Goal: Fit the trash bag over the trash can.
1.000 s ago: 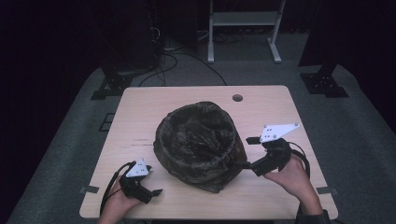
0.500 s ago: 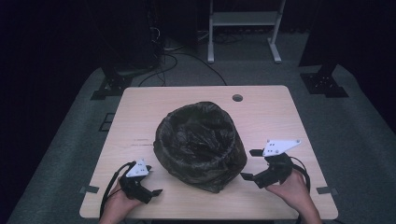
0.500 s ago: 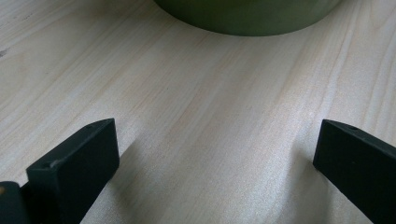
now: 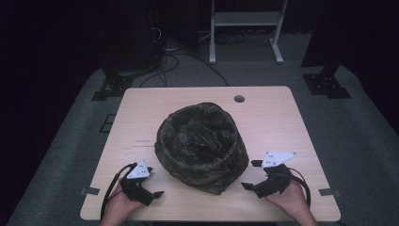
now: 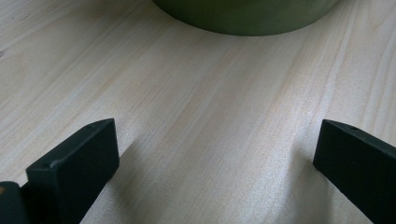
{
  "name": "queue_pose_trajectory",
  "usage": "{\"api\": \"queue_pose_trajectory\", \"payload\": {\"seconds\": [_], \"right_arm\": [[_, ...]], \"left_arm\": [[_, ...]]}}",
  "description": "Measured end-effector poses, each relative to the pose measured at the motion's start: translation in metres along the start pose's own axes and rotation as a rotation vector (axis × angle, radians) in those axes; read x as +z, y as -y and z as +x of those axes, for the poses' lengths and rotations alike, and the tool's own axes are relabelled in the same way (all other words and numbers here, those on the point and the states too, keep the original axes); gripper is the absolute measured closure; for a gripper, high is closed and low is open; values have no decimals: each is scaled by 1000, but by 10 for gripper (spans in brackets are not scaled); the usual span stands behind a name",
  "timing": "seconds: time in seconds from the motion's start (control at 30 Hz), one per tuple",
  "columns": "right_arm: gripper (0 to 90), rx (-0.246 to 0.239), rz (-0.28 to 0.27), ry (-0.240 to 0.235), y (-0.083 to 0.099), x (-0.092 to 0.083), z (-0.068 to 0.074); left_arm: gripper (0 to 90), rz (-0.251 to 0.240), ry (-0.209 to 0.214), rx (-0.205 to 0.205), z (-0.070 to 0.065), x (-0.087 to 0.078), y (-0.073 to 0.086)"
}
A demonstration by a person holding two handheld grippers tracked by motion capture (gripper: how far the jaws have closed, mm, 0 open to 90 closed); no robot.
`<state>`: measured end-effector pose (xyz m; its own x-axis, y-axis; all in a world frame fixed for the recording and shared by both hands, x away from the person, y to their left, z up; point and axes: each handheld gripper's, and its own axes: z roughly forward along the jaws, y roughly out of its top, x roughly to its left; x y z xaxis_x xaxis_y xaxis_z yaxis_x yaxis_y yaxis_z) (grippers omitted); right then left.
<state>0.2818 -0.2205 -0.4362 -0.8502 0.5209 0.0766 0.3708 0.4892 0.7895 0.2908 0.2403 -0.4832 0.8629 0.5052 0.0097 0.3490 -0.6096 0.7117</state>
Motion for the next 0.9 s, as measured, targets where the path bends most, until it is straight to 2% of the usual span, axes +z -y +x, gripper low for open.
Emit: {"api": "queue_pose_trajectory", "payload": {"seconds": [0.27,0.53,0.9], "right_arm": [[93,-5,16,48,11,12,-2],[93,5,44,70,21,25,-3],[93,-16,100,62,24,43,0]], "left_arm": [[0,-1,3,3,0,0,0],[0,-2,7,5,0,0,0],[0,-2,10,7,-1,0,0]]}}
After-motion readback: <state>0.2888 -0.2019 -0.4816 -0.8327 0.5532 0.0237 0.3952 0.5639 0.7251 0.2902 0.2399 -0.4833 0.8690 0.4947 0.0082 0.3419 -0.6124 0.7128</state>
